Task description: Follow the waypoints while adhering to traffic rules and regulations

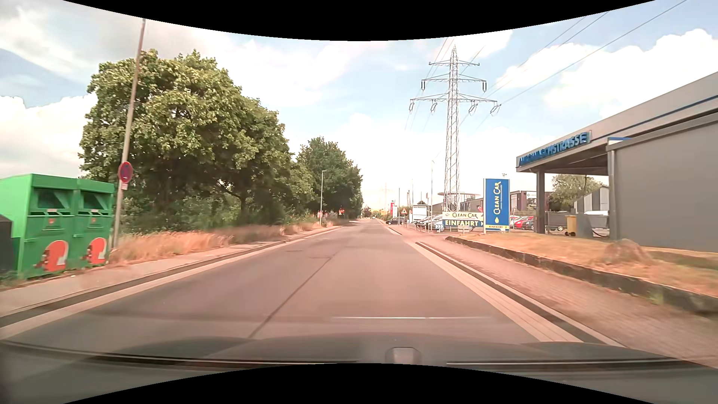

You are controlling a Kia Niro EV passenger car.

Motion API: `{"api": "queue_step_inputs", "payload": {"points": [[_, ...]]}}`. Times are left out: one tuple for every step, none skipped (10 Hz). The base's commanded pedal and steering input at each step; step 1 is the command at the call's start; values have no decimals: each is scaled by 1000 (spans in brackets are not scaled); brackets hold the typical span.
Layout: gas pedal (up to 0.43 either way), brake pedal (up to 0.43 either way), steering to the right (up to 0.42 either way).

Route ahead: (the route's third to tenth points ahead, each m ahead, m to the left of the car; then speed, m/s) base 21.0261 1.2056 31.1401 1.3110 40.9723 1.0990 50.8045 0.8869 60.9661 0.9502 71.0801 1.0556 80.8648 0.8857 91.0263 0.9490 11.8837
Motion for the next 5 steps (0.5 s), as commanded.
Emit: {"api": "queue_step_inputs", "payload": {"points": [[98, 0, 1], [98, 0, 2], [98, 0, 1], [110, 0, 2], [110, 0, 1]]}}
